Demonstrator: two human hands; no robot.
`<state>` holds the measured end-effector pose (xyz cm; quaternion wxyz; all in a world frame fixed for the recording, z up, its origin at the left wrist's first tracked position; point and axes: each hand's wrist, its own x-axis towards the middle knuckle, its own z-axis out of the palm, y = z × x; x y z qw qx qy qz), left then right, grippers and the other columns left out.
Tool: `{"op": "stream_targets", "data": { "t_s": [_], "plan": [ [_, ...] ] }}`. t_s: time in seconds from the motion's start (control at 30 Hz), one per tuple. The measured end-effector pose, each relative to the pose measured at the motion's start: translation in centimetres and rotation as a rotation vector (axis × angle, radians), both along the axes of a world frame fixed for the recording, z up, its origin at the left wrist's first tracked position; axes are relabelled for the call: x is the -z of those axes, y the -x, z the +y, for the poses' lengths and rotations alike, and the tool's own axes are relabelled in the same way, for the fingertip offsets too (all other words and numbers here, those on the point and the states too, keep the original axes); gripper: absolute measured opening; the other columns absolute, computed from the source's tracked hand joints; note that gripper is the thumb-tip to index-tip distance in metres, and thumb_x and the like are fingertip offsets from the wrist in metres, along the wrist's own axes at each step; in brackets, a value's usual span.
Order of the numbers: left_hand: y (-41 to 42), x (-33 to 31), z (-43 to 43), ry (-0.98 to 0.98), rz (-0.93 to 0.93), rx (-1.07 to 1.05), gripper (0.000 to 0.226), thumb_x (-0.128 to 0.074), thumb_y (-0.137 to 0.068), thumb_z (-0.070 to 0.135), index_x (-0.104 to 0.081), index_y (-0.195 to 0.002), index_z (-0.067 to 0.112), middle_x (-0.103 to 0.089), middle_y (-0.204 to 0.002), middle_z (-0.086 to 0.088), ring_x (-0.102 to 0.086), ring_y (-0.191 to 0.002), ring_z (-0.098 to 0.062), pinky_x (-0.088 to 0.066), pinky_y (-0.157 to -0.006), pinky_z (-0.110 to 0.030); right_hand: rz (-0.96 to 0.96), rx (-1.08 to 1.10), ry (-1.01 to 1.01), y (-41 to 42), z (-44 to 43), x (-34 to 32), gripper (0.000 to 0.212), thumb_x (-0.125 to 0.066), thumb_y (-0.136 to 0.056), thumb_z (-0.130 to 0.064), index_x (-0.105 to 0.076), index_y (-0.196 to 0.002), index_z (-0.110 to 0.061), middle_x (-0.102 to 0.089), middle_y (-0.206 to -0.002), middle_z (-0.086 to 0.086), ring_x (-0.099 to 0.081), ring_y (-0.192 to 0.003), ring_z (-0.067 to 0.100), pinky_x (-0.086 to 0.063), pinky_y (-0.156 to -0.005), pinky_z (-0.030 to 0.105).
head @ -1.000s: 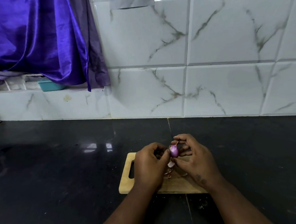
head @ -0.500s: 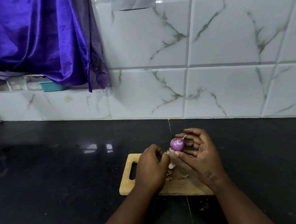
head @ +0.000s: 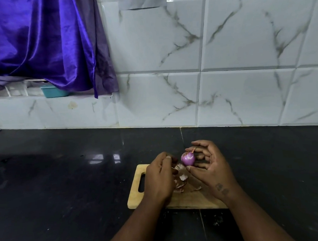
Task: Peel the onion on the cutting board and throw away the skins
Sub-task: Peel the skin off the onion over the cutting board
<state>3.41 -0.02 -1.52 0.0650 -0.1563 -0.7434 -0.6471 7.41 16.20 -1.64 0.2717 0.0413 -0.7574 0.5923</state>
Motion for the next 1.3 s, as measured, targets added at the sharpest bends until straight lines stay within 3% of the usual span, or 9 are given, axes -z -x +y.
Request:
{"op": "stream_targets", "data": {
  "t_s": [0.1, 0.3, 0.6, 0.73, 0.87, 0.97, 1.07, 1.2, 1.3],
  "plan": [
    [-0.15, 0.02, 0.18, 0.049, -0.01, 0.022, 0.036, -0.059, -0.1, 0.05, -0.067, -0.082, 0.02, -0.073, -0.078, -0.004, -0.071, -0.075, -0.025, -0.059, -0.072, -0.049, -0.002, 0.0, 0.008, -0.07, 0.04, -0.06, 0.067, -0.086, -0.073, 0.01, -0.06, -0.125, -0.024, -0.077, -0.117, -0.002, -0.076, -0.108, 0.016, -0.063, -0.089, 0.03],
    [0.32, 0.51, 0.17, 0.106, 0.014, 0.062, 0.022, -0.064, -0.102, 0.033, -0.064, -0.082, 0.024, -0.071, -0.076, -0.002, -0.064, -0.067, -0.013, -0.056, -0.065, -0.043, 0.033, 0.011, 0.05, -0.11, 0.01, -0.1, 0.057, -0.084, -0.075, 0.013, -0.064, -0.118, -0.018, -0.078, -0.112, 0.002, -0.077, -0.104, 0.016, -0.063, -0.085, 0.027],
    [0.51, 0.74, 0.24, 0.296, 0.108, -0.018, 0.02, -0.063, -0.103, 0.031, -0.058, -0.083, 0.029, -0.065, -0.075, 0.004, -0.058, -0.067, -0.008, -0.045, -0.058, -0.028, 0.029, -0.038, 0.127, 0.09, -0.09, -0.03, 0.055, -0.083, -0.074, 0.015, -0.066, -0.116, -0.016, -0.078, -0.115, 0.007, -0.077, -0.106, 0.023, -0.063, -0.09, 0.034],
    [0.64, 0.57, 0.14, 0.415, 0.127, -0.096, 0.02, -0.063, -0.102, 0.03, -0.055, -0.084, 0.029, -0.064, -0.079, 0.005, -0.058, -0.07, -0.008, -0.039, -0.057, -0.022, 0.06, -0.013, 0.163, -0.04, 0.28, -0.16, 0.044, -0.08, -0.08, 0.011, -0.068, -0.116, -0.012, -0.079, -0.114, 0.008, -0.076, -0.107, 0.024, -0.061, -0.092, 0.037],
    [0.55, 0.8, -0.07, 0.466, 0.209, -0.083, 0.015, -0.072, -0.094, 0.025, -0.061, -0.084, 0.026, -0.063, -0.08, 0.01, -0.058, -0.075, -0.006, -0.04, -0.06, -0.02, 0.058, -0.039, 0.196, 0.13, 0.58, -0.15, 0.052, -0.08, -0.079, 0.015, -0.065, -0.119, -0.015, -0.078, -0.118, 0.012, -0.076, -0.109, 0.029, -0.061, -0.093, 0.038],
    [0.58, 0.86, -0.1, 0.456, 0.241, -0.05, 0.011, -0.08, -0.088, 0.022, -0.07, -0.086, 0.026, -0.064, -0.089, 0.011, -0.059, -0.083, -0.006, -0.045, -0.066, -0.021, 0.022, -0.055, 0.224, 0.35, 0.29, 0.13, 0.061, -0.079, -0.078, 0.017, -0.061, -0.124, -0.018, -0.078, -0.118, 0.013, -0.075, -0.109, 0.033, -0.062, -0.092, 0.034],
    [0.74, 0.77, -0.2, 0.473, 0.247, -0.048, 0.004, -0.081, -0.089, 0.027, -0.077, -0.09, 0.029, -0.066, -0.093, 0.012, -0.06, -0.086, -0.005, -0.048, -0.07, -0.019, 0.009, -0.053, 0.24, 0.41, 0.48, -0.03, 0.062, -0.08, -0.079, 0.014, -0.059, -0.126, -0.021, -0.079, -0.117, 0.012, -0.075, -0.109, 0.032, -0.06, -0.096, 0.042],
    [0.6, 0.76, -0.04, 0.402, 0.241, -0.043, 0.014, -0.066, -0.1, 0.026, -0.079, -0.102, 0.028, -0.071, -0.096, 0.014, -0.065, -0.089, -0.004, -0.053, -0.075, -0.022, -0.009, -0.052, 0.242, 0.27, 0.41, -0.14, 0.06, -0.081, -0.079, 0.011, -0.059, -0.126, -0.021, -0.079, -0.116, 0.011, -0.077, -0.108, 0.029, -0.061, -0.095, 0.041],
    [0.43, 0.72, 0.09, 0.259, 0.216, -0.017, 0.023, -0.056, -0.105, 0.029, -0.074, -0.091, 0.027, -0.07, -0.085, 0.009, -0.065, -0.082, -0.006, -0.051, -0.067, -0.028, -0.018, -0.038, 0.224, 0.11, 0.31, -0.29, 0.06, -0.082, -0.079, 0.01, -0.059, -0.127, -0.019, -0.079, -0.116, 0.009, -0.077, -0.106, 0.024, -0.063, -0.089, 0.032]
  ]
}}
